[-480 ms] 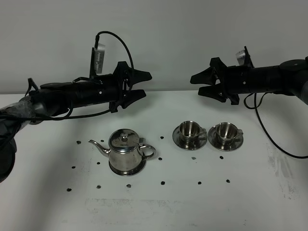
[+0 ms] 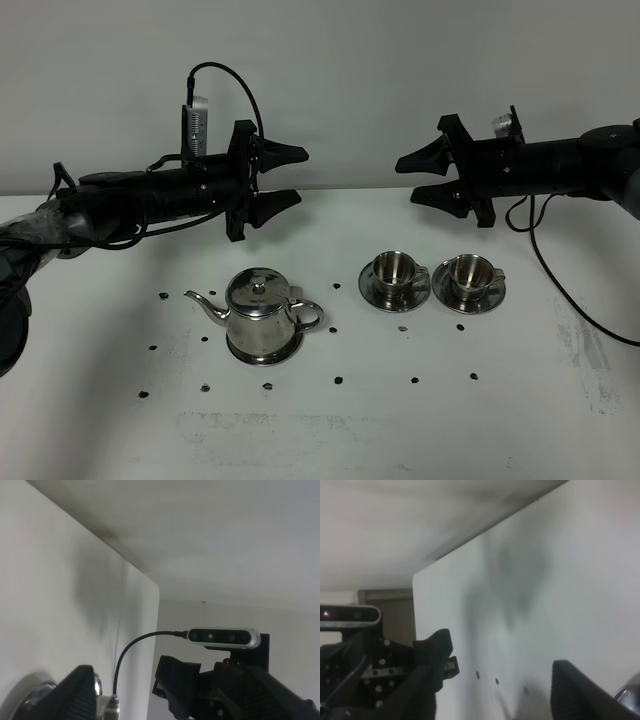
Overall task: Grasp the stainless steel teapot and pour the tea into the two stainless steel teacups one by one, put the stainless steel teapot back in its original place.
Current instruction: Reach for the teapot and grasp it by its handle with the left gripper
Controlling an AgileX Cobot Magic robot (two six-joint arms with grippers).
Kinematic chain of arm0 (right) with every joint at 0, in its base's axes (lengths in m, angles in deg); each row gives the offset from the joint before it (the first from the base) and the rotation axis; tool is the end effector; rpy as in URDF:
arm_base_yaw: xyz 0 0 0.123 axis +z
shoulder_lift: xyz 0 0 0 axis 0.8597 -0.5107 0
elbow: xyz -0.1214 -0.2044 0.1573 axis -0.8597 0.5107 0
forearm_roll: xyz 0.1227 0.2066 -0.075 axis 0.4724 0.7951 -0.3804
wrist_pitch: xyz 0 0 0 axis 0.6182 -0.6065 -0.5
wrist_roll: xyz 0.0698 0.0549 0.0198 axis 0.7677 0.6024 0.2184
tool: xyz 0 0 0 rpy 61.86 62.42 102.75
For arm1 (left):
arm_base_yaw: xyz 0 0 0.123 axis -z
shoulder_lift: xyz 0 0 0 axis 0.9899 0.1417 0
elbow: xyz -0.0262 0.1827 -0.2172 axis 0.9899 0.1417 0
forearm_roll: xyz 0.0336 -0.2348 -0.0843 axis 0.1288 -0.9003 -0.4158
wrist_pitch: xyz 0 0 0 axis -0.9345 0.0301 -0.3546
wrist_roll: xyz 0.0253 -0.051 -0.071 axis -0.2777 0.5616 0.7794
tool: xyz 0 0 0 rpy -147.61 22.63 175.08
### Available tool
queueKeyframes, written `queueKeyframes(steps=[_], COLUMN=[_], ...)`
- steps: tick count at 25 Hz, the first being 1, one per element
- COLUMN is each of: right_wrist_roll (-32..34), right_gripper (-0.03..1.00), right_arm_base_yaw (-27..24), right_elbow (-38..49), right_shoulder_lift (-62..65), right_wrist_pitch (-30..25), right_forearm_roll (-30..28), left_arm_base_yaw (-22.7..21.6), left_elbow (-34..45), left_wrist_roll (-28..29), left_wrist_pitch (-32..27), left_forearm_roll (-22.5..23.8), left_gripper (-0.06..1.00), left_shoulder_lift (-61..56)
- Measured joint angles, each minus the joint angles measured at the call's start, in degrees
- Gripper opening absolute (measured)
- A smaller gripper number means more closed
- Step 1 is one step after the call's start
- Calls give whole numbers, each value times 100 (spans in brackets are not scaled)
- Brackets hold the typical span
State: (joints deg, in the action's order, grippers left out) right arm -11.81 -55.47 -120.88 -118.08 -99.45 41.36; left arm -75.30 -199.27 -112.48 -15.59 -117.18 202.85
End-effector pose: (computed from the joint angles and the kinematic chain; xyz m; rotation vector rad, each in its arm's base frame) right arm 0.5254 0.1101 0.1597 0.2994 2.3841 1.5255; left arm 0.5332 -0.1267 0.1268 -0.6388 2.1540 -1.5887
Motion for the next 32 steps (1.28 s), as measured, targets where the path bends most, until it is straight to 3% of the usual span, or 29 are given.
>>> queueKeyframes(steps=[4,10,13,17,22,25,27,32], right_wrist_roll=[-227,-1492,-1603,-1251,-133,527,676,753], right_gripper=[50,49,49,48,48,44,41,38], right_arm_base_yaw=[0,-22,-48,-56,43,154,233,339], right_elbow=[0,-191,-459,-772,-881,-841,-649,138], right_shoulder_lift=[-18,155,541,1200,1950,2386,2709,3717], right_wrist_pitch=[-73,-326,-320,-312,-541,-725,-749,-577], right_forearm_roll=[6,-227,-1094,-2714,-4937,-5661,-5815,-5894], left_arm_base_yaw=[-38,-50,-50,-50,-44,-44,-44,-49], left_elbow=[0,-184,-246,-289,-289,-289,-289,160], left_wrist_roll=[-148,-1092,-1402,-1421,-1100,-953,-917,-1265], left_wrist_pitch=[-207,-637,-505,-242,-259,-429,-506,-377], left_forearm_roll=[-6,122,770,2121,4160,5090,5277,5143], left_gripper=[63,52,45,41,41,40,38,31], left_shoulder_lift=[0,-134,-496,-1155,-1904,-2362,-2666,-3444])
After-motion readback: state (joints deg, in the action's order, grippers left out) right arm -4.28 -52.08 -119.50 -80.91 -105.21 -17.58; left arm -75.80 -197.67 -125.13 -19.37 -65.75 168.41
